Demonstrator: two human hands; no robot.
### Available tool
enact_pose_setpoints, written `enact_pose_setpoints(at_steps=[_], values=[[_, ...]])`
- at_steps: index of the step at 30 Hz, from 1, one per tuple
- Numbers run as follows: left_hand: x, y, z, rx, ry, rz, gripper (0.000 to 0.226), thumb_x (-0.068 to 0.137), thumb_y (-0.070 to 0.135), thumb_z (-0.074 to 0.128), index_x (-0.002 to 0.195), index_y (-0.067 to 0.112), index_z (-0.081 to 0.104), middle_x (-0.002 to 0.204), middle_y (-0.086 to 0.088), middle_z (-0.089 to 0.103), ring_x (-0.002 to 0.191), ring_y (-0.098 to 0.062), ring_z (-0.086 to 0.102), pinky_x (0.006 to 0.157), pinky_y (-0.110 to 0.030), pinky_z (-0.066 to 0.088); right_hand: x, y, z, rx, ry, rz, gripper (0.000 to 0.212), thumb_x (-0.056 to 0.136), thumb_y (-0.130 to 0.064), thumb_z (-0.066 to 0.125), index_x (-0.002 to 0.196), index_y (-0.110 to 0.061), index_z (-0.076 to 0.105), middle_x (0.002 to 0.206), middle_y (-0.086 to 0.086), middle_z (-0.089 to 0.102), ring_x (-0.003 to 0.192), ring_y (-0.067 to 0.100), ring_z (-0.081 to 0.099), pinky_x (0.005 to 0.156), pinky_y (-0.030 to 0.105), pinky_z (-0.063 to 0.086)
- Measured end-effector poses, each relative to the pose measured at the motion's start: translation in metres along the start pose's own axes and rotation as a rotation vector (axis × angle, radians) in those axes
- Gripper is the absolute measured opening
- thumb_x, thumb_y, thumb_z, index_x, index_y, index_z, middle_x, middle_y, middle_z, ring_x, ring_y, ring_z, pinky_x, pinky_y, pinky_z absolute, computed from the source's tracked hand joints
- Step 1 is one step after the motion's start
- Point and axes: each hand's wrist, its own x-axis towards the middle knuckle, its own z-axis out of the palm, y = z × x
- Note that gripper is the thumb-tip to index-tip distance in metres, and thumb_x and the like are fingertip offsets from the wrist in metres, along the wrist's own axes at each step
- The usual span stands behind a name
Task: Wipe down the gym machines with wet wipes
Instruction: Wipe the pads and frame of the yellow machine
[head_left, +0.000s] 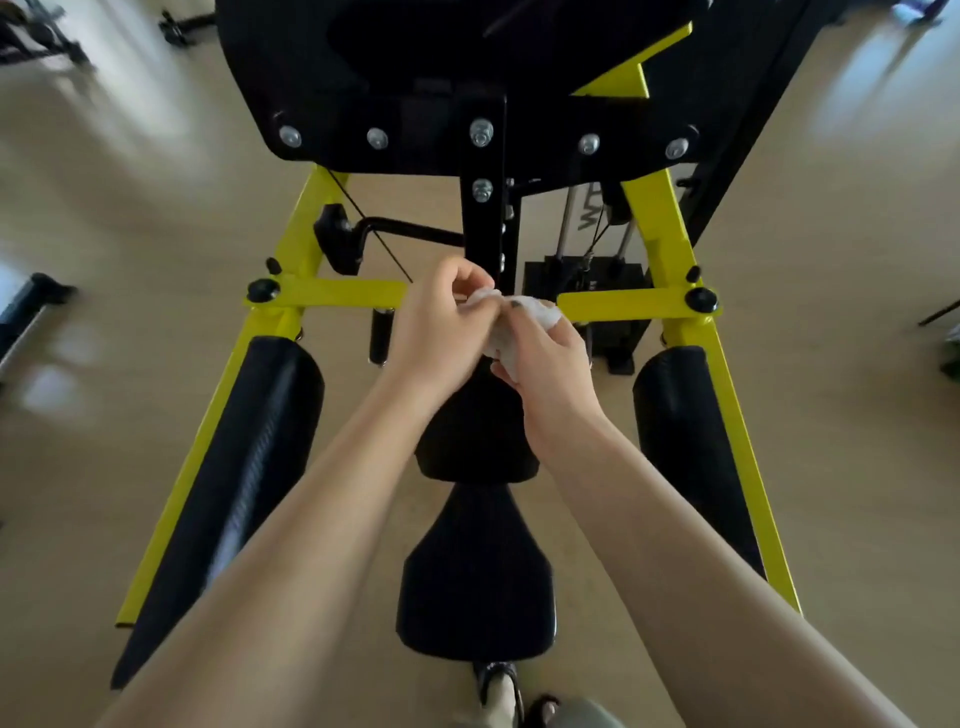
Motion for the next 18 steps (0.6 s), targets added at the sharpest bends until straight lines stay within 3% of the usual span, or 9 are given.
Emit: enact_pose_setpoints(at_steps=[3,6,8,14,16,18], values=[[-0.034,-0.014,0.006,-0.115,0.067,-0.087,0.004,0.095,0.021,0.065,0.098,0.019,0.065,0.095,0.005,0.068,0.089,-0.005,0.065,0.071,-0.017,0.052,-0.023,0.025,-0.008,0.062,-0.036,0.054,0.011,0.101,-0.029,0.062,0.104,-0.031,0.072,0.108,-0.002,0.074,0.107,0.014,0.069,0.097,0.043,0.058],[-0.073,-0.04,0.019,-0.135,0.108,-0.095,0.003,0.096,0.022,0.064,0.098,0.02,0.064,0.097,0.004,0.068,0.089,-0.007,0.067,0.071,-0.022,0.056,-0.044,0.057,-0.022,0.058,-0.121,0.025,0.019,0.101,-0.02,0.061,0.116,-0.017,0.072,0.11,0.007,0.076,0.106,0.022,0.073,0.094,0.048,0.06],[-0.098,-0.065,0.029,-0.112,0.101,-0.07,0.008,0.098,0.027,0.061,0.094,0.021,0.064,0.097,0.003,0.068,0.088,-0.008,0.066,0.071,-0.022,0.055,-0.055,0.083,-0.035,-0.019,-0.071,-0.026,0.019,0.102,-0.017,0.057,0.112,-0.015,0.073,0.104,0.007,0.077,0.101,0.021,0.075,0.093,0.048,0.06],[-0.165,-0.155,0.053,-0.071,-0.035,-0.23,0.02,0.107,0.028,0.045,0.103,0.02,0.063,0.096,0.009,0.065,0.09,-0.004,0.061,0.071,-0.01,0.045,-0.087,0.178,-0.078,-0.24,0.06,0.001,0.016,0.102,-0.019,0.059,0.108,-0.026,0.073,0.097,-0.008,0.076,0.094,0.007,0.072,0.089,0.035,0.061],[-0.181,-0.198,0.059,0.0,-0.068,-0.302,0.02,0.107,0.028,0.042,0.112,0.025,0.062,0.105,0.014,0.064,0.099,-0.002,0.06,0.075,-0.008,0.041,-0.087,0.218,-0.091,-0.292,0.081,0.029,0.019,0.101,-0.018,0.06,0.106,-0.03,0.073,0.096,-0.012,0.074,0.093,0.003,0.07,0.09,0.031,0.059],[-0.193,-0.25,0.066,0.073,-0.104,-0.353,0.028,0.108,0.032,0.039,0.127,0.025,0.059,0.12,0.012,0.062,0.11,-0.006,0.058,0.086,-0.015,0.041,-0.078,0.262,-0.1,-0.393,0.09,0.008,0.018,0.099,-0.017,0.06,0.106,-0.029,0.072,0.096,-0.013,0.071,0.088,-0.001,0.066,0.079,0.017,0.053]])
